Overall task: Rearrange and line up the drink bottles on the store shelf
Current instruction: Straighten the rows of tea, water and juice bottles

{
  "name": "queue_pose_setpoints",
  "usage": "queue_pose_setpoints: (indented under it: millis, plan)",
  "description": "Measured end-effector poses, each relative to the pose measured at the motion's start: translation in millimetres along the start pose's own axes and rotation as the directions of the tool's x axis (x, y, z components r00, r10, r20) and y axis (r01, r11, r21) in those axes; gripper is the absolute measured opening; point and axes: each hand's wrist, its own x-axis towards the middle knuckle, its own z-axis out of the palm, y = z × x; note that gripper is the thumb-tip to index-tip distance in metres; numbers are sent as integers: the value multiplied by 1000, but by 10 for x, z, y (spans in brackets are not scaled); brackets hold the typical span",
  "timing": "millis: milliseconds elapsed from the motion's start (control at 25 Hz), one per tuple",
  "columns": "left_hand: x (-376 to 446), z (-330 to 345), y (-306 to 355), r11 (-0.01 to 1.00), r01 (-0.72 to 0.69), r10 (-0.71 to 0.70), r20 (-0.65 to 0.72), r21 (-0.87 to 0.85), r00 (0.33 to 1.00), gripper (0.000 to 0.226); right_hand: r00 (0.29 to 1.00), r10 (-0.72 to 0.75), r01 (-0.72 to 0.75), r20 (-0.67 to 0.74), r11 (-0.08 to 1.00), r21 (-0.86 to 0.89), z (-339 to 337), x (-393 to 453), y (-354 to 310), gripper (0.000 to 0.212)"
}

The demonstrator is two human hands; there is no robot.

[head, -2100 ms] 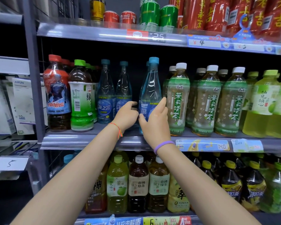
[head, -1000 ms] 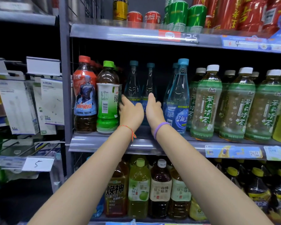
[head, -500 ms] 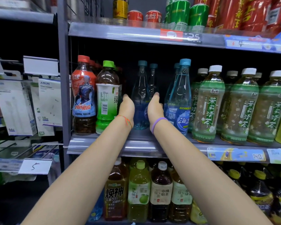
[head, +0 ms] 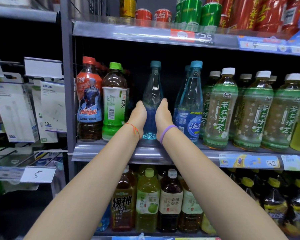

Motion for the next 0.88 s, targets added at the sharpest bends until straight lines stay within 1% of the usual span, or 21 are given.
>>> queue_pose_setpoints:
  millis: [40,200,360,400,440,480,520,560,600,640,680,720,760,840,880]
  plan:
    - [-67,-6,-3,1000,-11,11,-12,14,1000,45,1000,3,-3,15,1000,8,-19,-3,21,107]
    - [-239,-77,-31,990,-53,54,-6,132,999,58,995,10,-9,96,1000,-4,-153,-261,-22,79]
    - [-359,-165,0,978,-96,100,-8,187,995,60,990,0,7,142,999,-48,-265,-475,-71,65]
    - [-388,-172,-6,974,-103,109,-18,202,994,59,990,-8,19,144,997,-78,-300,-549,-79,61]
    - [-426,-188,-27,959,-129,141,-29,252,990,57,989,-32,50,144,991,-125,-348,-607,-70,54]
    - [-500,-208,-42,917,-174,197,-29,359,980,52,987,-68,96,148,978,-186,-399,-665,-53,43]
    - [-569,-232,-65,841,-224,273,-27,493,962,45,980,-115,155,161,952,-263,-448,-701,-25,32]
    - [-611,-259,-116,733,-294,384,-16,614,923,38,971,-159,214,181,914,-344,-486,-733,10,21]
    - [-652,-278,-171,665,-336,458,-10,667,889,32,959,-196,266,205,873,-410,-500,-754,53,17]
    - [-673,-285,-202,627,-361,500,-1,690,866,29,948,-230,308,218,830,-465,-510,-778,82,21]
    - [-692,-284,-222,614,-375,523,-1,694,853,28,940,-259,337,220,796,-503,-511,-776,107,26]
    - [-685,-271,-246,615,-378,527,-4,692,850,23,934,-289,357,210,765,-536,-508,-785,118,31]
    - [-680,-253,-263,633,-372,509,-2,679,861,19,926,-321,375,198,730,-571,-503,-781,133,35]
    - [-742,-231,-269,644,-379,479,36,664,877,36,920,-348,381,181,679,-627,-516,-819,150,38]
    - [-756,-235,-254,657,-388,471,50,647,881,40,922,-348,372,170,672,-641,-520,-843,158,37]
